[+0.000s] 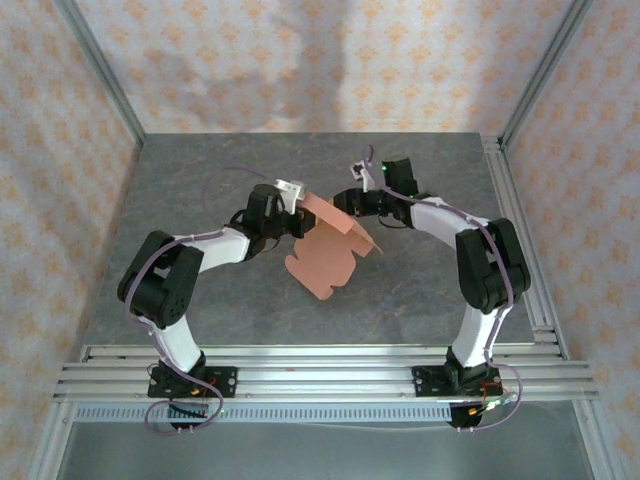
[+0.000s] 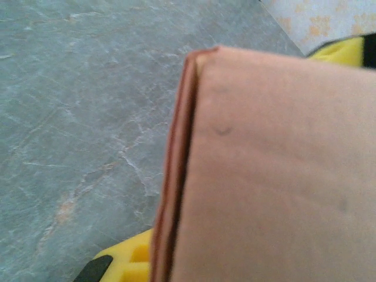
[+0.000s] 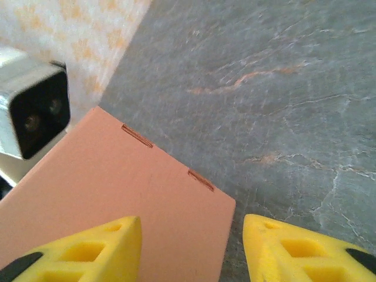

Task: Fold the paper box

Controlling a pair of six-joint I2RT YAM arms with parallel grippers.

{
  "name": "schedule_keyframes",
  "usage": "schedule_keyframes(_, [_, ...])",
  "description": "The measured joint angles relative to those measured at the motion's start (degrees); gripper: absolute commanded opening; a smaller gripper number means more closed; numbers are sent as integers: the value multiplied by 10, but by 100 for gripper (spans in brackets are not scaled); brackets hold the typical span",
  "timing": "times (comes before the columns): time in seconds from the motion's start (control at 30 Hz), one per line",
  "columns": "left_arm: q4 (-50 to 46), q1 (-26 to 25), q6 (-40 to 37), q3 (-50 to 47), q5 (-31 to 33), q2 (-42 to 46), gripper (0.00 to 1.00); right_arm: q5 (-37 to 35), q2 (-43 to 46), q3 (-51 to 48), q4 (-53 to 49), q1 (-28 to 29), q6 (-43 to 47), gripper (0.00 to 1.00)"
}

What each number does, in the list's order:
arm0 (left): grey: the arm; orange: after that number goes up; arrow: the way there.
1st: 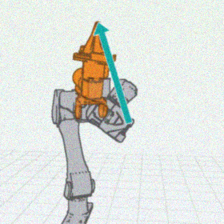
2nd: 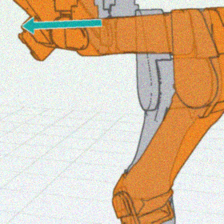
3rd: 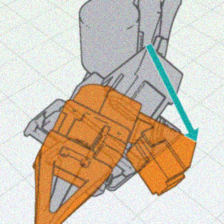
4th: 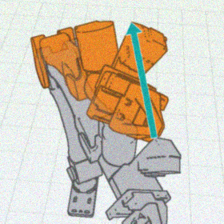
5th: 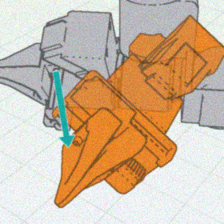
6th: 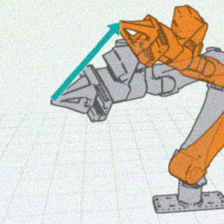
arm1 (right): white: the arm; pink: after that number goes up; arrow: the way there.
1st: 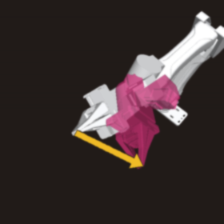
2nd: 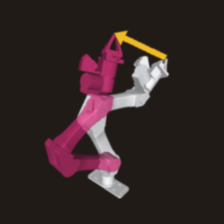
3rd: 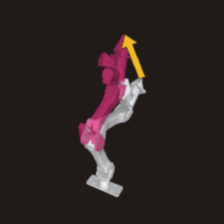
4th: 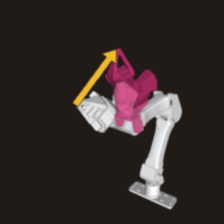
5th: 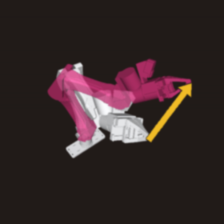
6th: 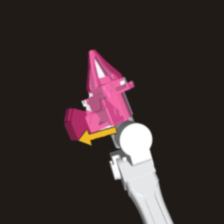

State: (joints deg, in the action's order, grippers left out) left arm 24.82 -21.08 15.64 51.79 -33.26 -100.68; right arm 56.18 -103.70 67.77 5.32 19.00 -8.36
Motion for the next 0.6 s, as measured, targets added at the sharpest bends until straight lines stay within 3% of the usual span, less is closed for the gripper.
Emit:
schedule_keyframes(0.13, [40, 27, 37, -20, 0, 0, 0, -48, 30, -39, 77, -27, -74, 62])
schedule_keyframes(0.4, [120, 50, 139, -33, -18, -16, 0, -180, 96, -146, 224, -119, -239, 61])
schedule_keyframes(0.6, [164, 69, 225, -31, -39, -44, 0, -213, 140, -210, 271, -127, -292, 60])
